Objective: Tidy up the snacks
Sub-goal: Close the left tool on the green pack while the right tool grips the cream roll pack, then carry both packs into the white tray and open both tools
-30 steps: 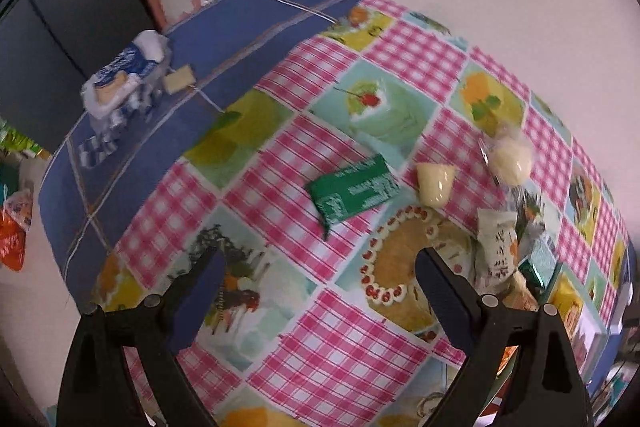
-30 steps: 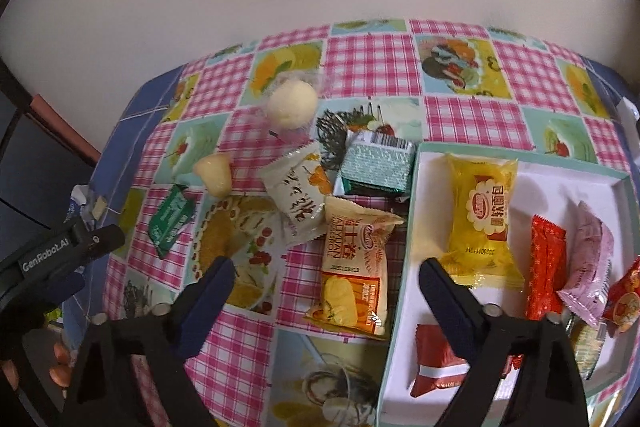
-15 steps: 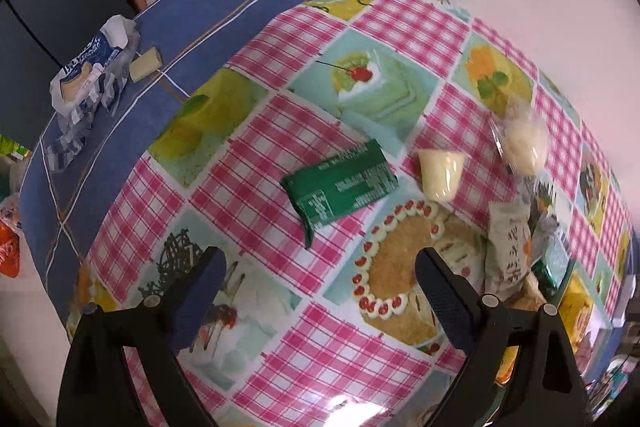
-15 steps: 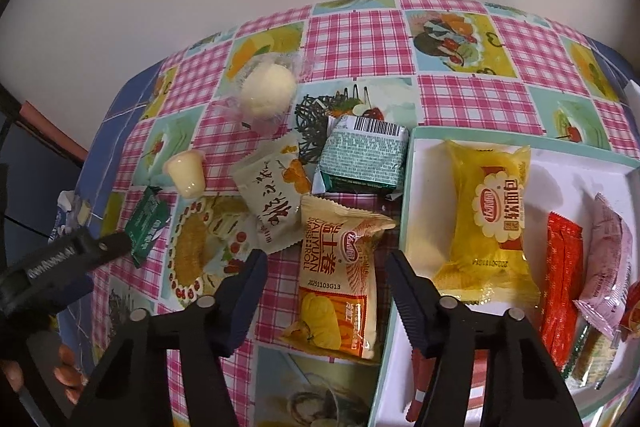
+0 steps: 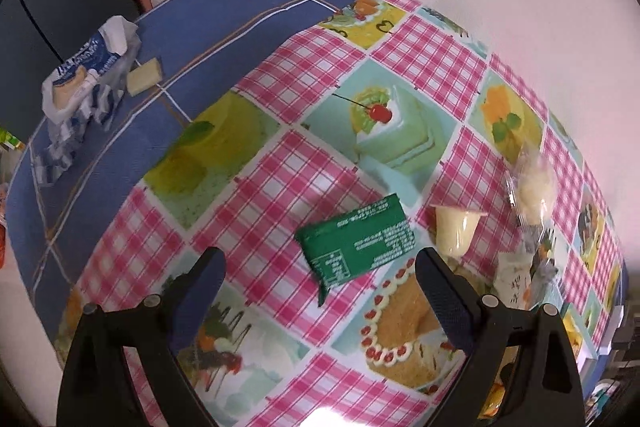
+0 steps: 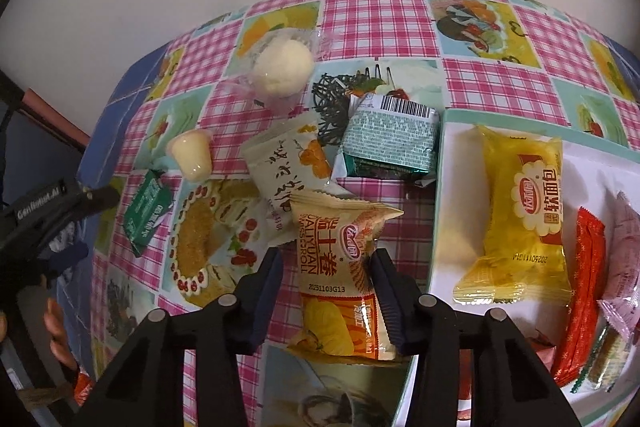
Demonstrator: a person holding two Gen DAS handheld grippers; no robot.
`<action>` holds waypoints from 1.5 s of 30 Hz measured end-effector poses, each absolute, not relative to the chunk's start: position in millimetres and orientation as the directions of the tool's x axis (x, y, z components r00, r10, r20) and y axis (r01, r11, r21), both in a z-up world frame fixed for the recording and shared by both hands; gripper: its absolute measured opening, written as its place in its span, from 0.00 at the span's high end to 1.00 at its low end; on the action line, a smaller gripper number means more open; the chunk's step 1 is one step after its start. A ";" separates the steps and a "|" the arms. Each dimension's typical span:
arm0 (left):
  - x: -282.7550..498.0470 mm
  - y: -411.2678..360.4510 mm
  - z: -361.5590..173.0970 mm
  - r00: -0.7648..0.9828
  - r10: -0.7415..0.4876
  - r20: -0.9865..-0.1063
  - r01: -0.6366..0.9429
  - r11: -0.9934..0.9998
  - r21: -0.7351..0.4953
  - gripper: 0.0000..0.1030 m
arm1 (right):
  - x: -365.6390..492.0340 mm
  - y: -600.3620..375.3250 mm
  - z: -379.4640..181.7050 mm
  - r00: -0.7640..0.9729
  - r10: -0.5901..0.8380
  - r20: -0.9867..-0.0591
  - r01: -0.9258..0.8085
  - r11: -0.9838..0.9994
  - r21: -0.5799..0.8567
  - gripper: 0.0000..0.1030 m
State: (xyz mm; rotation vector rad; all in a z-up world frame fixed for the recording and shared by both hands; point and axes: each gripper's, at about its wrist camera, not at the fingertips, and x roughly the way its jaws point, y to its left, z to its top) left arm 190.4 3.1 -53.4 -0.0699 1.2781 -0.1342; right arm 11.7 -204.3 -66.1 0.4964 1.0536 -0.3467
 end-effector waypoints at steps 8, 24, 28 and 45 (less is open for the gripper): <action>202.6 -8.3 -76.4 0.239 -0.167 -0.957 0.068 0.986 -0.155 0.01 | 13.4 -205.6 -70.4 0.445 -0.036 -0.895 0.501 0.838 0.216 0.53; 221.1 -25.6 -97.0 0.219 -0.134 -0.967 0.077 0.990 -0.120 0.24 | 19.0 -204.1 -86.4 0.395 -0.043 -0.918 0.511 0.841 0.180 0.59; 215.7 -22.2 -94.5 0.211 -0.129 -0.969 0.069 0.991 -0.117 0.26 | 14.9 -203.8 -79.6 0.401 -0.057 -0.914 0.511 0.842 0.172 0.62; 171.0 -8.7 -34.1 0.256 -0.200 -0.946 0.098 0.979 -0.180 0.29 | -16.7 -203.4 -31.5 0.459 -0.091 -0.884 0.535 0.822 0.194 0.63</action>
